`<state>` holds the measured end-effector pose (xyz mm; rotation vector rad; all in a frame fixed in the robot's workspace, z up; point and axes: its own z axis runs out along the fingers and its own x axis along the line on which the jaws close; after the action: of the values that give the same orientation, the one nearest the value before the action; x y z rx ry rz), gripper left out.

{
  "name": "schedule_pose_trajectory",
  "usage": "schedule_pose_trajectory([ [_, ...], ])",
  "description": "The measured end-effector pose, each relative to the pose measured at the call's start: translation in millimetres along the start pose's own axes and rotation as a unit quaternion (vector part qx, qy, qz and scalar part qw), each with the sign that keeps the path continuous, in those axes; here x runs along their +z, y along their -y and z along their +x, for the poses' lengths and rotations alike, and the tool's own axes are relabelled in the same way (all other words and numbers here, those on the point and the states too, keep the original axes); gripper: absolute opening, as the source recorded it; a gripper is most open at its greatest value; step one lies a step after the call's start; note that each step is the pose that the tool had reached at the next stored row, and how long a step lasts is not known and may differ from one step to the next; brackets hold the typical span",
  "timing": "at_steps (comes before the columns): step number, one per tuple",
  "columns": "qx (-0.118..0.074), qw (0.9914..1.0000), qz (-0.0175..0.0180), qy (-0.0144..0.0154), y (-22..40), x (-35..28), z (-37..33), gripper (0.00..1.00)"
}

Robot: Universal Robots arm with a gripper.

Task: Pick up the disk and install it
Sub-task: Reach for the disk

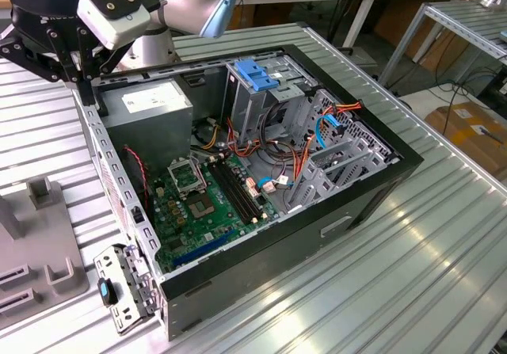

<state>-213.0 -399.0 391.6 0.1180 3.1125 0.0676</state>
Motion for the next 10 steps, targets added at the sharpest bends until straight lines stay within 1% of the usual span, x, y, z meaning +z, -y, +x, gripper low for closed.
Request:
schedule_pose_trajectory([
  [4, 0.0, 1.0, 0.0, 0.0, 0.0, 0.0, 0.0, 0.11],
  [6, 0.0, 1.0, 0.0, 0.0, 0.2, -0.1, 2.5, 0.11],
  [9, 0.0, 1.0, 0.0, 0.0, 0.7, -0.2, 9.7, 0.11],
  [10, 0.0, 1.0, 0.0, 0.0, 1.0, -0.3, 14.3, 0.11],
])
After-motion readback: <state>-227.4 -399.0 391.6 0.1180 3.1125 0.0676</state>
